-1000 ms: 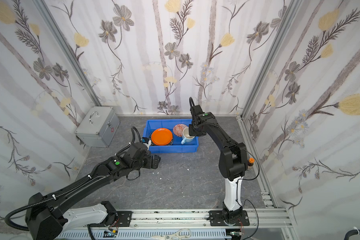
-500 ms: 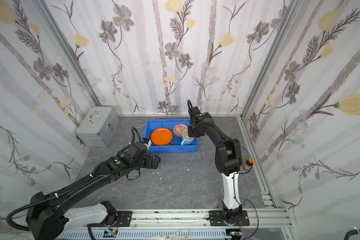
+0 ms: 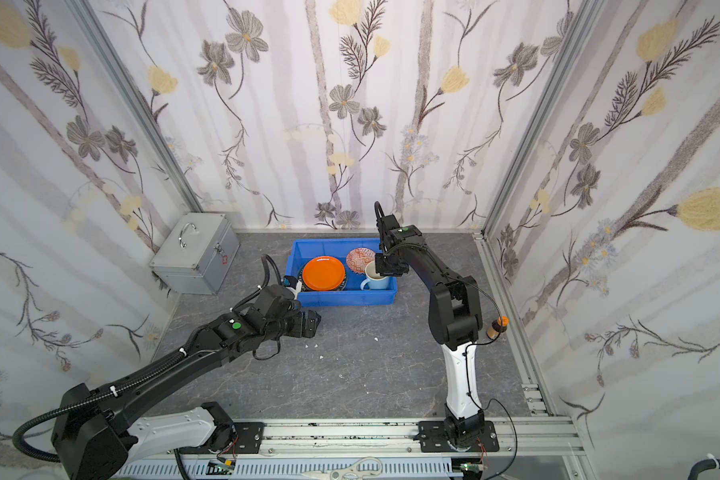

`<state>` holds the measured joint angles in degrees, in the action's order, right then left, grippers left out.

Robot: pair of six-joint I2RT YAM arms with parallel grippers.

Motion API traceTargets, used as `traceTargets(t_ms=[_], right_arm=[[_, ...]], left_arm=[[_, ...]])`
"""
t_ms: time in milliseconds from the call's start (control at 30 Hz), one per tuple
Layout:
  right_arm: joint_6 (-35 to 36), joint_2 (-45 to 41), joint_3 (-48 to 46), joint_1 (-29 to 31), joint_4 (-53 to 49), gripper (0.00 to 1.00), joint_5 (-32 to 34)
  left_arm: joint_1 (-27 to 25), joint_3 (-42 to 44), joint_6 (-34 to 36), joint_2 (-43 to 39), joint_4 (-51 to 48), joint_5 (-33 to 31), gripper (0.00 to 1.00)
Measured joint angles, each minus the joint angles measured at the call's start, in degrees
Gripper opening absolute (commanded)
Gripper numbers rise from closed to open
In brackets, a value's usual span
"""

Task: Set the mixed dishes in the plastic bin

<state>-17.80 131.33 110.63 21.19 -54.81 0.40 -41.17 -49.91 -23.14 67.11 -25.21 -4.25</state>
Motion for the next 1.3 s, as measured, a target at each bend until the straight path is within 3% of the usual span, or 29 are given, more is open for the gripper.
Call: traceTargets(t_ms=[367,533,600,700,767,800,900,967,1033,1133,1233,1300], right_arm=[[0.4,-3.4,0.0,-0.3,-0.2,0.45,1.9],[0.6,-6.5,0.0,-0.3,-0.6,0.45,2.9],[0.6,-8.2,-0.7,-0.2,-0.5,0.50,3.0],[0.8,-12.2,-3.6,0.1,0.2,0.64,3.0],[0.9,-15.7,-7.1,0.1,1.4,0.98,3.0],[0.9,-17.2,-8.9,0.2,2.1,1.00,2.8],[1.5,-22.4,-15.4,0.2,4.8,0.96,2.4],[1.4,-24.6,-19.4,0.0,6.6,0.86,2.4],[1.3,-26.0,-23.3,-0.3,8.9,0.69,2.6],[1.2,-27.5,-29.1,-0.9,11.6,0.57,2.6],[0.7,-27.8,-33.2,-1.8,14.4,0.52,2.3],[0.7,-27.8,-35.0,-2.6,16.1,0.51,1.4]], left_arm=[[0.0,0.0,-0.7,-0.1,0.0,0.0,1.00],[0.0,0.1,-0.9,-1.0,-0.1,0.0,1.00],[0.2,0.3,-1.1,-1.3,-0.1,-0.1,1.00],[0.7,1.1,-1.6,-1.9,-0.1,-0.6,1.00],[1.0,1.7,-2.1,-2.4,-0.3,-1.0,1.00],[1.1,1.9,-2.3,-2.7,-0.3,-1.2,1.00],[1.4,2.3,-2.8,-3.5,-0.7,-2.2,1.00],[1.9,2.2,-3.0,-3.7,-0.9,-3.2,1.00],[2.7,1.4,-3.2,-3.5,-1.7,-4.0,1.00],[4.7,-0.8,-3.2,-1.9,-1.8,-4.8,0.96],[7.7,-3.5,-3.2,1.9,-1.6,-4.9,0.91],[9.6,-5.6,-3.2,5.1,-1.5,-4.6,0.81]])
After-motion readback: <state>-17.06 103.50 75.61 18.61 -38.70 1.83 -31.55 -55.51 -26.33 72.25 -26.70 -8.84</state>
